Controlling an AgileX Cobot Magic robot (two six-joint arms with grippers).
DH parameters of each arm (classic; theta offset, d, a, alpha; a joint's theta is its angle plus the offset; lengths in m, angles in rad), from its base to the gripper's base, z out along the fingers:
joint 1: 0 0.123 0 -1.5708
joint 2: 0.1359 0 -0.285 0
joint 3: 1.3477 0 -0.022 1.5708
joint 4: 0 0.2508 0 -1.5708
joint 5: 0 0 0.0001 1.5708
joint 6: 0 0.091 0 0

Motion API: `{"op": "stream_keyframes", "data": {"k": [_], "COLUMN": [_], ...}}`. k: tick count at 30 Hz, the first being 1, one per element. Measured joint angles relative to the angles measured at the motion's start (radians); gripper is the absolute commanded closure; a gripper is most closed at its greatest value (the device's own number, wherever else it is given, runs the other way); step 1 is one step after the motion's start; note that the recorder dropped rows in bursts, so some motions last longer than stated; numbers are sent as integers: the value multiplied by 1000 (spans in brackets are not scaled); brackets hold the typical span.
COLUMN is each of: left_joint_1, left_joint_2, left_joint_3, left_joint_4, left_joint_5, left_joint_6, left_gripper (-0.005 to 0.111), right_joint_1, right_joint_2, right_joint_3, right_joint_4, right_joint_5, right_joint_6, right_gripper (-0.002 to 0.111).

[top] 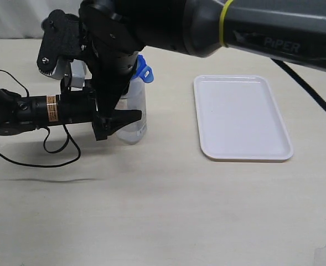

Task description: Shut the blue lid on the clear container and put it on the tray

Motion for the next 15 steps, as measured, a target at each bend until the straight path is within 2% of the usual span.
{"op": "stream_keyframes", "data": {"k": [4, 15], "left_joint_1": [0, 0], "left_joint_2": [0, 0], "left_joint_3": [0, 0], "left_joint_4": [26, 41], "left_joint_5": [-4, -4], "left_joint_6": [38, 69], "left_gripper": [107, 107], "right_joint_1": [-4, -18], "right_joint_2": [-11, -85], "right_joint_3": [8, 41], "right_joint_4": [52, 124], "right_joint_5": [-12, -5], "right_joint_6": [-52, -58], "right_gripper": [53, 52]}}
